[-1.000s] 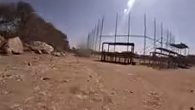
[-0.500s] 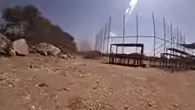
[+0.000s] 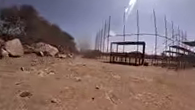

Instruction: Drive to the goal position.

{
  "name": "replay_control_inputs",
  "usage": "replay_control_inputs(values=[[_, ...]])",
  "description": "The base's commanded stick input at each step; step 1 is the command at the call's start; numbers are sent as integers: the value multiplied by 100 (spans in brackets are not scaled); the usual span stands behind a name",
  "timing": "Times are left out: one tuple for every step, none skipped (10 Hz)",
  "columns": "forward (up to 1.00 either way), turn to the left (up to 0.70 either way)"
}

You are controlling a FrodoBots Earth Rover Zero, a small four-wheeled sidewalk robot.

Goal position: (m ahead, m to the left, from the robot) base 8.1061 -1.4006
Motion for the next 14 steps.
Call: replay_control_inputs(values=[[100, 0], [100, 0], [100, 0], [100, 0], [100, 0], [100, 0], [100, 0], [100, 0], [100, 0], [100, 0], [100, 0], [100, 0], [100, 0], [100, 0]])
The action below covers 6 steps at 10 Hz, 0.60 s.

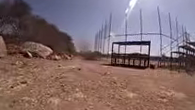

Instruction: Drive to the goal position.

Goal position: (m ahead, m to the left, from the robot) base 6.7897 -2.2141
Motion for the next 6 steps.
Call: replay_control_inputs(values=[[100, 0], [100, 0], [100, 0], [100, 0], [100, 0], [100, 0]])
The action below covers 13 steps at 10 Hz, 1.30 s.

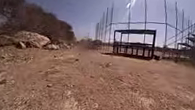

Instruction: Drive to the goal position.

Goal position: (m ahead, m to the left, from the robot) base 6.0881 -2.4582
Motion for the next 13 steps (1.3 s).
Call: replay_control_inputs(values=[[100, 0], [100, 0], [100, 0], [100, 0], [100, 0], [100, 0], [100, 0], [100, 0], [100, 0], [100, 0], [100, 0], [100, 0], [100, 0]])
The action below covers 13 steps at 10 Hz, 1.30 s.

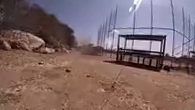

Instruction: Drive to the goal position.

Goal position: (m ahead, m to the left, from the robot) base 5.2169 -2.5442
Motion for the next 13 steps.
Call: replay_control_inputs(values=[[100, 0], [100, 0], [100, 0], [100, 0], [100, 0], [100, 0], [100, 0], [100, 27], [100, 27], [100, 26], [100, 15], [100, 4], [100, 0]])
